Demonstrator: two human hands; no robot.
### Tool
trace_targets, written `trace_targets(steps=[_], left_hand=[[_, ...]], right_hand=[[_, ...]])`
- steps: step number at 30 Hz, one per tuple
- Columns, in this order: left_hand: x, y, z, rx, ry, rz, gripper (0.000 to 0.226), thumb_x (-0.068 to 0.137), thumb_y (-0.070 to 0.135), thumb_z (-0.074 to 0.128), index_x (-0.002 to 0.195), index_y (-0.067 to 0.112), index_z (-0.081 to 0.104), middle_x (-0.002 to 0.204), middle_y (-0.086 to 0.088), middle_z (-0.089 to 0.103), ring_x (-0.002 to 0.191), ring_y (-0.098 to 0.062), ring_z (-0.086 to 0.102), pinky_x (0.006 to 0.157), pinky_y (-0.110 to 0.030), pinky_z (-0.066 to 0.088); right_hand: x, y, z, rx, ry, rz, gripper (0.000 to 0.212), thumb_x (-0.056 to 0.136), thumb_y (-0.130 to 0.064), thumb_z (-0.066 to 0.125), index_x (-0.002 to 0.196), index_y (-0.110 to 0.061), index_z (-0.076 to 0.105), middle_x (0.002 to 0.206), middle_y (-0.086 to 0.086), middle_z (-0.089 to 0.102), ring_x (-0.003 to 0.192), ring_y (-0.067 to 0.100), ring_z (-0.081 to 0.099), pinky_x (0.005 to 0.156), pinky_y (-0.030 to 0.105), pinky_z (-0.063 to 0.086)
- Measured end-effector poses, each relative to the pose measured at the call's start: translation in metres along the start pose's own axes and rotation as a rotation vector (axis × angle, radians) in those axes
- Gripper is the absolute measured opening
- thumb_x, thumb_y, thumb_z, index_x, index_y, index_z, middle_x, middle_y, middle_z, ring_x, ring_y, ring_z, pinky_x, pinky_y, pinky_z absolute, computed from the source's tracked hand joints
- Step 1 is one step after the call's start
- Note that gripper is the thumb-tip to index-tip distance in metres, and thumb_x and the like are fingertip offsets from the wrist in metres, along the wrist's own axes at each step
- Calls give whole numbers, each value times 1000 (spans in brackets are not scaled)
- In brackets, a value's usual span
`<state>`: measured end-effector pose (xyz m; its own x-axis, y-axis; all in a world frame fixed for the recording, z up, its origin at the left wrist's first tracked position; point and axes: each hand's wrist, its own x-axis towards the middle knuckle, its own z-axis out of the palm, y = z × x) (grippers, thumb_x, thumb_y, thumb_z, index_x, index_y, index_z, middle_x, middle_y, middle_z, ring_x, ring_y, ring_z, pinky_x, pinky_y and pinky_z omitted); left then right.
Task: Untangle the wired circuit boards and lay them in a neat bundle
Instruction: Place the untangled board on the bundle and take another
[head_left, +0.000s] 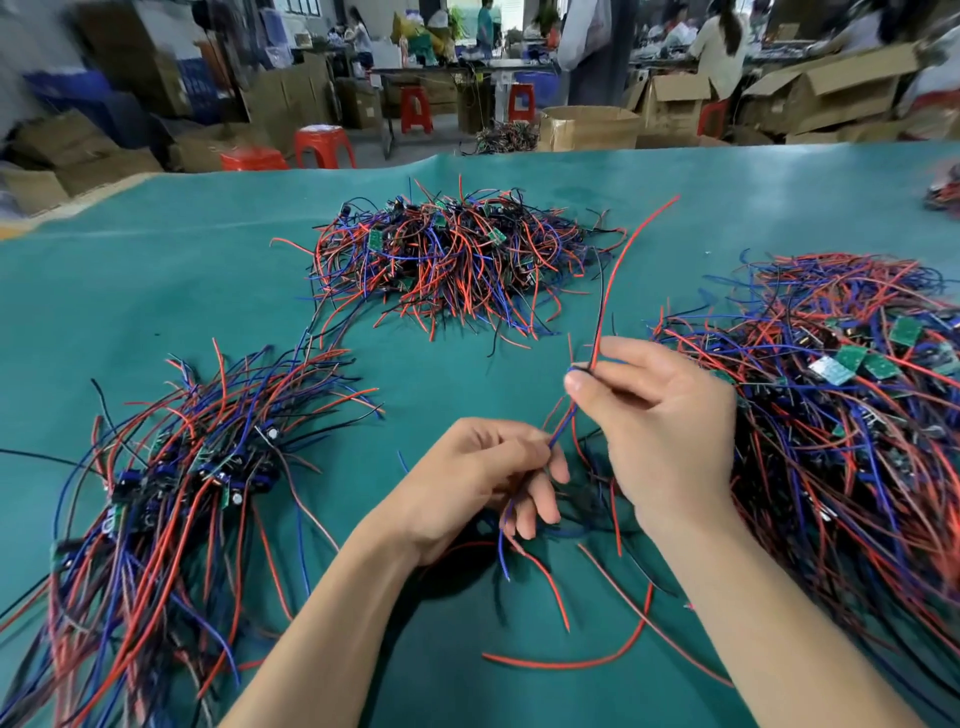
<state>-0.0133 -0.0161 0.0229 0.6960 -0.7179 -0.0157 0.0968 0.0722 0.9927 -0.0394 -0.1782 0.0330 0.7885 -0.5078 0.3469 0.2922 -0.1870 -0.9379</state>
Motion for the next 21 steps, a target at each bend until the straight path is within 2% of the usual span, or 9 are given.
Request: trace_targets(steps=[4, 7, 10, 12, 14, 18, 19, 21], left_hand=[[-2, 3, 2, 75, -53, -12, 26, 89, 16, 48, 74, 13, 69, 61, -6, 67, 47, -13, 56, 47, -19, 41], [-3, 5, 3, 117, -82, -18, 25, 86, 13, 48, 74, 14, 69, 63, -4, 68, 52, -11, 57, 51, -19, 41], [-4, 6, 4, 124, -85, -27, 25, 83, 13, 50, 71, 17, 71, 62, -3, 68, 54, -10, 57, 53, -19, 42], [-4, 7, 4, 120, -80, -30, 25, 82, 13, 50, 70, 17, 72, 63, -3, 68, 55, -10, 57, 54, -19, 42], [-3, 7, 4, 100, -74, -23, 24, 83, 11, 49, 76, 16, 72, 69, -5, 71, 58, -11, 58, 54, -19, 43], [-2, 4, 4, 46, -12, -7, 26, 94, -2, 47, 104, 12, 67, 84, -7, 73, 62, -13, 61, 53, -19, 45], [-2, 5, 4, 35, 9, -6, 25, 95, -3, 48, 105, 12, 65, 83, -7, 72, 62, -14, 60, 52, -19, 46], [-3, 6, 7, 27, 33, 11, 19, 88, 0, 54, 93, 15, 64, 75, 0, 72, 60, -11, 60, 54, -19, 46]], right_hand=[[13, 2, -7, 61, 153, -13, 26, 78, -3, 85, 88, -25, 74, 80, -11, 79, 76, 7, 76, 74, 19, 55], [24, -3, -15, 156, 244, 1, 24, 81, 3, 81, 96, -14, 73, 80, -10, 78, 74, 5, 74, 74, 19, 55], [31, -19, -23, 244, 330, -1, 21, 84, 4, 78, 98, -11, 71, 74, -12, 77, 69, 2, 71, 65, 17, 53], [33, -36, -23, 271, 345, -17, 19, 85, 0, 78, 97, -12, 70, 74, -10, 77, 68, 5, 70, 61, 20, 52], [32, -56, -14, 304, 301, -40, 18, 84, -3, 80, 96, -12, 70, 76, -3, 77, 68, 12, 70, 60, 24, 53], [31, -98, 30, 399, 137, -79, 17, 84, 0, 79, 96, -6, 69, 74, 4, 75, 64, 16, 69, 54, 24, 53], [31, -106, 47, 419, 83, -68, 16, 84, 2, 78, 96, -5, 68, 74, 6, 74, 62, 17, 69, 53, 24, 53], [28, -119, 85, 429, -29, -41, 15, 83, 2, 79, 94, -3, 69, 75, 12, 74, 59, 19, 69, 52, 28, 56]])
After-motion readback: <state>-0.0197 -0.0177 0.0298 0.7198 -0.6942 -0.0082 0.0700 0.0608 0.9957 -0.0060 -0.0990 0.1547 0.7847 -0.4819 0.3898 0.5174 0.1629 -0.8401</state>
